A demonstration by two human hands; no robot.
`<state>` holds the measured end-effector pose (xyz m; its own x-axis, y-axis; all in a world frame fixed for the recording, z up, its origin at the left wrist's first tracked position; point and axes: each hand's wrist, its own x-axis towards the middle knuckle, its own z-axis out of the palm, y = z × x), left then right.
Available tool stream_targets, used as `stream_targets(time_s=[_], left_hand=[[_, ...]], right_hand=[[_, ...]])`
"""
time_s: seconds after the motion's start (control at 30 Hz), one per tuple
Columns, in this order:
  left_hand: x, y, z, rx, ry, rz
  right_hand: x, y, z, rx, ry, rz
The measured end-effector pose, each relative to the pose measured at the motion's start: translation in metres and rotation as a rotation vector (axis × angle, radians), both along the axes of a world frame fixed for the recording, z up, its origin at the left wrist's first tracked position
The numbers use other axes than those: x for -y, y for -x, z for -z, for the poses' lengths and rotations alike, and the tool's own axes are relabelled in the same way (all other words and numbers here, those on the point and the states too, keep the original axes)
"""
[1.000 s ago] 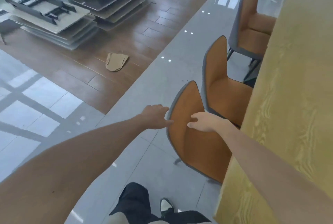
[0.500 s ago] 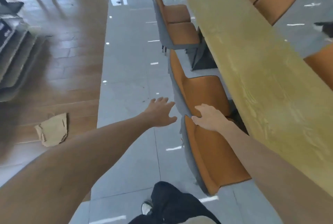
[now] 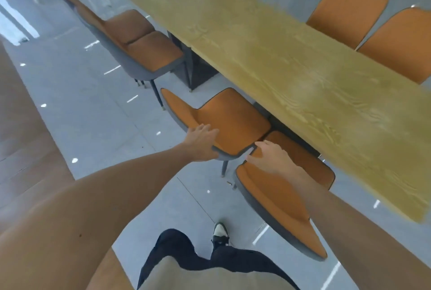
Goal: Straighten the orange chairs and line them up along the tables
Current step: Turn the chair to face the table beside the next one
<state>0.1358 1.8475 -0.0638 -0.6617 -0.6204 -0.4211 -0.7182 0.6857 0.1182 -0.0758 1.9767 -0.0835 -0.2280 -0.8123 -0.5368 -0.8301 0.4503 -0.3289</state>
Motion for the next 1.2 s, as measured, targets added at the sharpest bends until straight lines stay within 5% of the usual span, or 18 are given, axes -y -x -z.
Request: stream_targets(time_s=[0.13, 0.3, 0.43, 0.63, 0.8, 1.2], left_hand=[[0.038, 0.016, 0.02, 0.105, -0.014, 0.159], [0.082, 0.03, 0.058, 0.277, 0.014, 0.468], [0.113, 0.021, 0.08, 0.403, -0.075, 0.645], [0.136, 0.008, 0.102, 0.16, -0.017, 0.822], [0.141, -0.007, 0.112, 0.006, 0.022, 0.774], [0.143, -0.004, 0.108, -0.043, 0.027, 0.811]], right_hand=[[-0.027, -0.01, 0.01, 0.244, -0.102, 0.227], [-0.059, -0.041, 0.033, 0.33, -0.292, 0.368], [-0.071, -0.078, 0.053, -0.02, -0.211, 0.319], [-0.059, -0.103, 0.074, -0.218, -0.187, 0.502], [-0.052, -0.111, 0.082, -0.285, -0.158, 0.566], [-0.017, -0.137, 0.09, -0.331, -0.067, 0.546]])
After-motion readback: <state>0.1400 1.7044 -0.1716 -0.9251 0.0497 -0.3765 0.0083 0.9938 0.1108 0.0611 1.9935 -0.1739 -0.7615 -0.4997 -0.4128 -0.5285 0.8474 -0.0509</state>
